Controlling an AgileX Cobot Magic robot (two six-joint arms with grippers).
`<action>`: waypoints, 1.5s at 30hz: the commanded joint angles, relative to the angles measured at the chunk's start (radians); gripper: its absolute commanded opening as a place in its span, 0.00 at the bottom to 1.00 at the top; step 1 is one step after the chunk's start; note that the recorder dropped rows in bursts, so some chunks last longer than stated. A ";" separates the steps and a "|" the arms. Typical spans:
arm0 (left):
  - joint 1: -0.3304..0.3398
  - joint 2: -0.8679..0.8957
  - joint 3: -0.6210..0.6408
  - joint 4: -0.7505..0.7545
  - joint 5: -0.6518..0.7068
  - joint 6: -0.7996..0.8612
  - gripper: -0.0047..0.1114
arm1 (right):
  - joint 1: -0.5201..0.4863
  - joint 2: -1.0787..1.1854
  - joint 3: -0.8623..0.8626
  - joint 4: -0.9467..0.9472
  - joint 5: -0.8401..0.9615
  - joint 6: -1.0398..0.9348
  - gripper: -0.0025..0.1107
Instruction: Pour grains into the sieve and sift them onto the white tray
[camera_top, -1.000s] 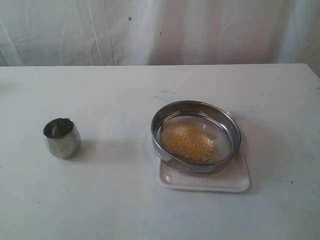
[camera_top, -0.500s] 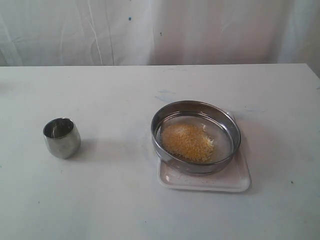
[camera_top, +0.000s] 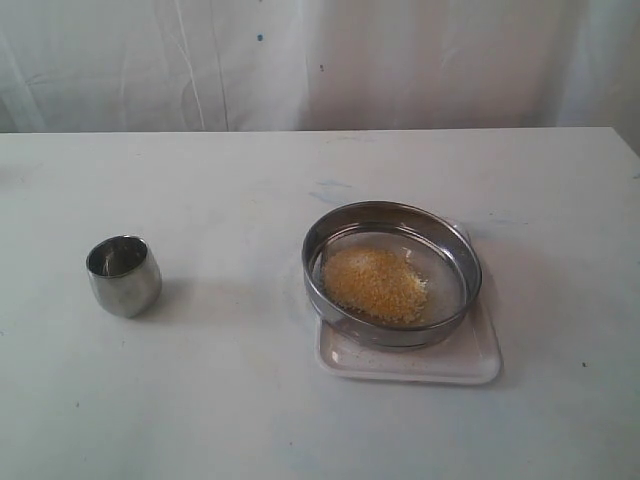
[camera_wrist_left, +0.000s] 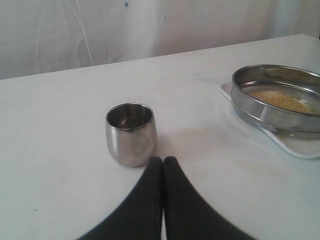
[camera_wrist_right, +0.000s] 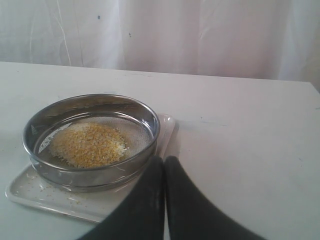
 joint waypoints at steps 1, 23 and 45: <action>0.002 -0.005 0.004 0.012 -0.002 -0.009 0.04 | 0.004 -0.006 0.005 0.001 -0.013 0.000 0.02; -0.035 -0.005 0.004 0.011 0.003 -0.033 0.04 | 0.004 -0.006 0.005 0.001 -0.013 0.000 0.02; -0.035 -0.005 0.004 0.011 0.003 -0.033 0.04 | 0.004 -0.006 0.005 0.001 -0.013 0.000 0.02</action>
